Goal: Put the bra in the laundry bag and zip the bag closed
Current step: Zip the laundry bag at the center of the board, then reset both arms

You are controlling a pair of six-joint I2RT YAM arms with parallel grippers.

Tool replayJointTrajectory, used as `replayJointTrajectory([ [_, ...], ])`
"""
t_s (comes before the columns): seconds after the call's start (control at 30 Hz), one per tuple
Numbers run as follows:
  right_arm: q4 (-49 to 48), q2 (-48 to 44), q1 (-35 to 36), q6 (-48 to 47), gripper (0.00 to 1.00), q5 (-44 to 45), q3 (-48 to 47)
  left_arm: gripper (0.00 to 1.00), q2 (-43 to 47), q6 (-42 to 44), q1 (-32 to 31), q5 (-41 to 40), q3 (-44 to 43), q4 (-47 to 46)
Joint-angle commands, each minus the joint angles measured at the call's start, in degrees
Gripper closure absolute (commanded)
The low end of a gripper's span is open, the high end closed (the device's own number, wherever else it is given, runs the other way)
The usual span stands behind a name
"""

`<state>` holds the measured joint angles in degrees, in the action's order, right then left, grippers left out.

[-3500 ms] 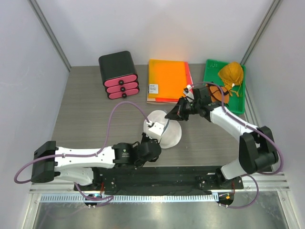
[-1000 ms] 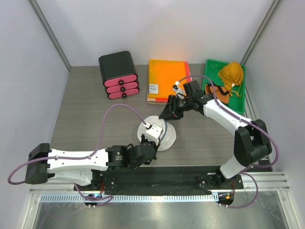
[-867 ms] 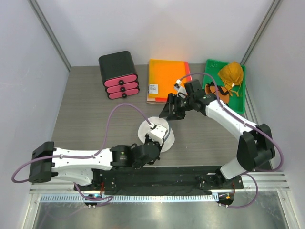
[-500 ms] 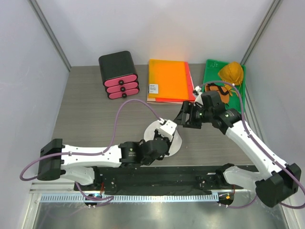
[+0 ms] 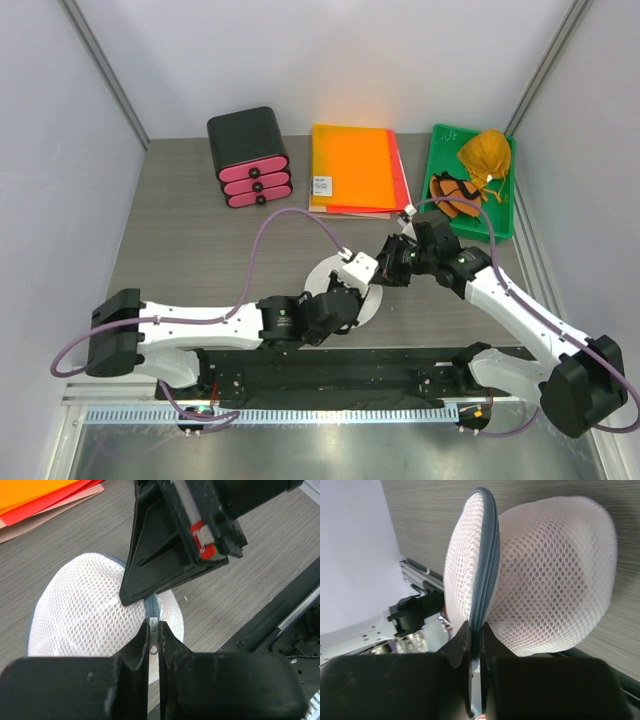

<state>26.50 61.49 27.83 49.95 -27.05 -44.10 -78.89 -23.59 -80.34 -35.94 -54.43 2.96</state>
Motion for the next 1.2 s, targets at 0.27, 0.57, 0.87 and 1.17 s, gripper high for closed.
replayJointTrajectory([
  [0.27,-11.12,10.57,-11.4,-3.54,0.99,-20.04,-3.54,1.0,15.16,-8.92,0.0,-7.56,10.92,11.61],
  [0.57,-12.7,14.0,-13.77,-6.27,0.99,-25.6,-4.86,1.0,21.32,-12.35,0.0,-11.25,14.53,16.81],
  [0.87,0.73,14.71,-15.0,-25.14,0.67,-2.26,-10.39,0.43,23.78,-4.63,0.18,-7.22,12.24,7.34],
  [1.17,14.18,-0.65,-14.13,-21.39,0.0,30.37,-9.52,0.02,27.12,-11.28,1.85,5.61,15.48,-2.34],
])
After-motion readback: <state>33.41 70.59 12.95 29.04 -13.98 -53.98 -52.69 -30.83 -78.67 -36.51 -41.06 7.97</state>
